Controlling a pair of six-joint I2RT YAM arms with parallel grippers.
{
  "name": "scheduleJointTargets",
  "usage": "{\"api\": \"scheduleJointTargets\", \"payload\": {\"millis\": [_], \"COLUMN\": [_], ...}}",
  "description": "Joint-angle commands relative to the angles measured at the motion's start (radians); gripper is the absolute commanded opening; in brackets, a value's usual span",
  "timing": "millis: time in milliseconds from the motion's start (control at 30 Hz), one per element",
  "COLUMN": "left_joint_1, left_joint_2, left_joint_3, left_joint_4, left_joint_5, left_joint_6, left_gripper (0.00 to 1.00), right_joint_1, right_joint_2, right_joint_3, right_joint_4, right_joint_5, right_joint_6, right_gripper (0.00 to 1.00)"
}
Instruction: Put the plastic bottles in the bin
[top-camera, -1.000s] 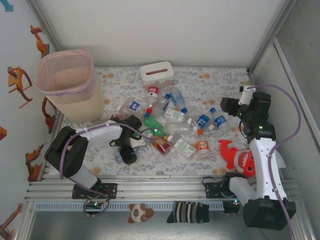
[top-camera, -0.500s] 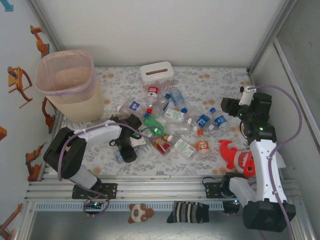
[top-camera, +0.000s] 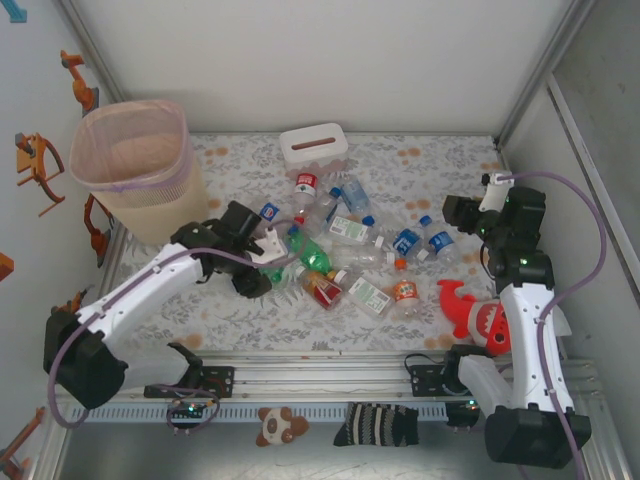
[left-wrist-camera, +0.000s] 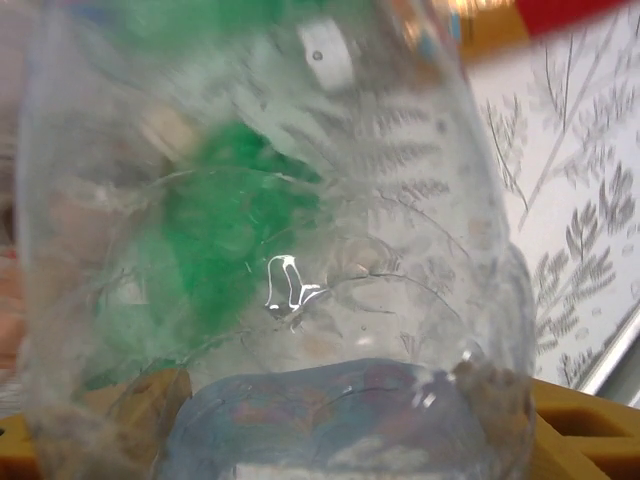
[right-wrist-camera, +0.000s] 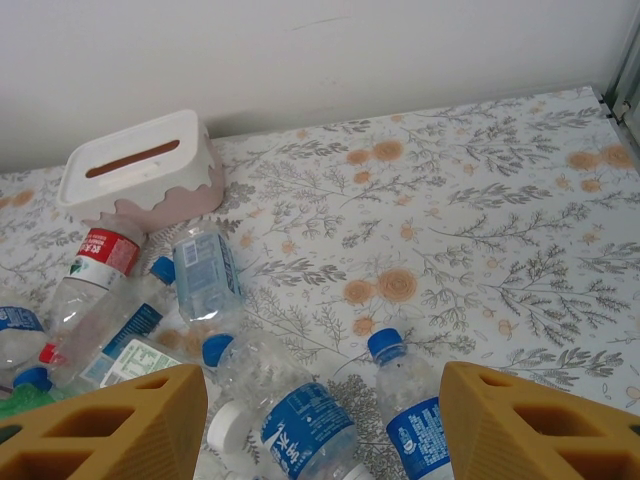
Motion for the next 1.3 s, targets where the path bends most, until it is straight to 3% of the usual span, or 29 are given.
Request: {"api": "scheduleJointTargets", "payload": {"millis": [0, 267, 533, 800, 1267], "left_joint_1": [0.033, 0.107, 0.196, 0.361, 0.695], "left_joint_2": [-0.057, -0.128, -0.047, 0.051, 0.352], "left_joint_3": [0.08, 0.268, 0.538, 0.682, 1.011], "left_joint_4": [-0.012, 0.03, -0.031, -0.039, -0.067], "left_joint_5": [0.007, -0.06, -0.197, -0.193, -0.066], "left_joint_6": [-0.04, -0.123, -0.221, -0.241, -0.371], "left_gripper": [0.66, 0.63, 0.63, 0.64, 0.62], "right_joint_1": [0.007, 0.007, 0.006, 0.007, 0.007], "right_joint_2": [-0.019, -0.018, -0.007, 0.001, 0.01], "right_joint_3": [0.026, 0.038, 0.051, 0.066, 0.087], "right_joint_4": [-0.022, -0.024, -0.014, -0.019, -0.037], "right_joint_5": [0.006, 0.002, -0.009, -0.012, -0.008], "right_joint_6": [-0.005, 0.001, 0.014, 0.017, 0.012], "right_gripper": [0.62, 0.62, 0.62, 0.62, 0.61]}}
